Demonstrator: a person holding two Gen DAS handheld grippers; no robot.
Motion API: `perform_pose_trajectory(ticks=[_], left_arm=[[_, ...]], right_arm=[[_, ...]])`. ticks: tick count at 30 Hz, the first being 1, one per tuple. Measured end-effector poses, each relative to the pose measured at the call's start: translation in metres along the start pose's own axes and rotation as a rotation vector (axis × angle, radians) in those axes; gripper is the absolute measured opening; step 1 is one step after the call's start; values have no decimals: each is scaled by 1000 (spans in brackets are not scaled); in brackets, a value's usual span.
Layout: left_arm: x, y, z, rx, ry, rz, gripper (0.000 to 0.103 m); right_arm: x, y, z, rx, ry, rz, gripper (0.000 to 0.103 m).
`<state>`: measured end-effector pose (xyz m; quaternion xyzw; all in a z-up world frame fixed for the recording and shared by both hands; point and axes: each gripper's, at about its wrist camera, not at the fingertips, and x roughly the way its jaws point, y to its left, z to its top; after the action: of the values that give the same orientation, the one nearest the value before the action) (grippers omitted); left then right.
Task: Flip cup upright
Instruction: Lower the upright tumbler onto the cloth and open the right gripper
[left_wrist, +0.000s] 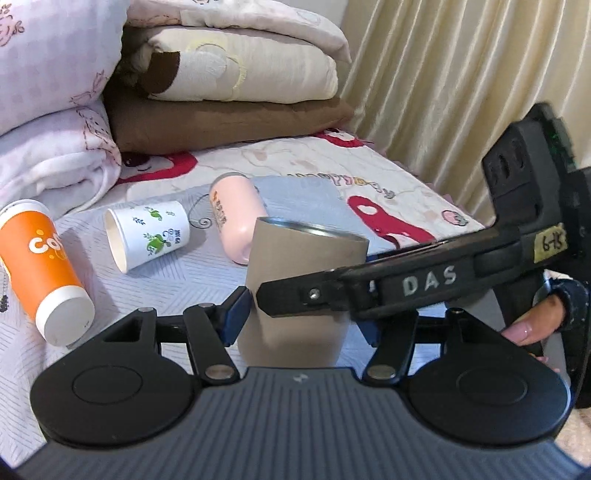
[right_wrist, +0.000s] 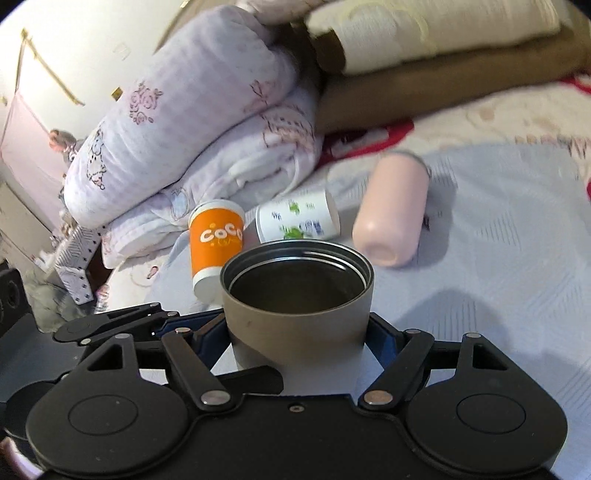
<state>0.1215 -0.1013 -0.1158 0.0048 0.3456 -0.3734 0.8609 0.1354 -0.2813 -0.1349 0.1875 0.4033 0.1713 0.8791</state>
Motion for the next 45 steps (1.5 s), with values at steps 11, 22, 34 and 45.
perform_pose_trajectory(ticks=[11,22,34,45], left_arm=[[13,15,-3,11,-53,95,59],[10,20,-15,29,-114,183,59],[25,30,-26,-61,-83,191,58],[22,26,-30,-129,-77,198,58]], right_arm=[[27,19,13,-190,-38,-69,82],[41,36,12,-327,-104,-36,82],[61,38,12,-411,-82,-90,82],[56,41,14,-376,-1,-78,85]])
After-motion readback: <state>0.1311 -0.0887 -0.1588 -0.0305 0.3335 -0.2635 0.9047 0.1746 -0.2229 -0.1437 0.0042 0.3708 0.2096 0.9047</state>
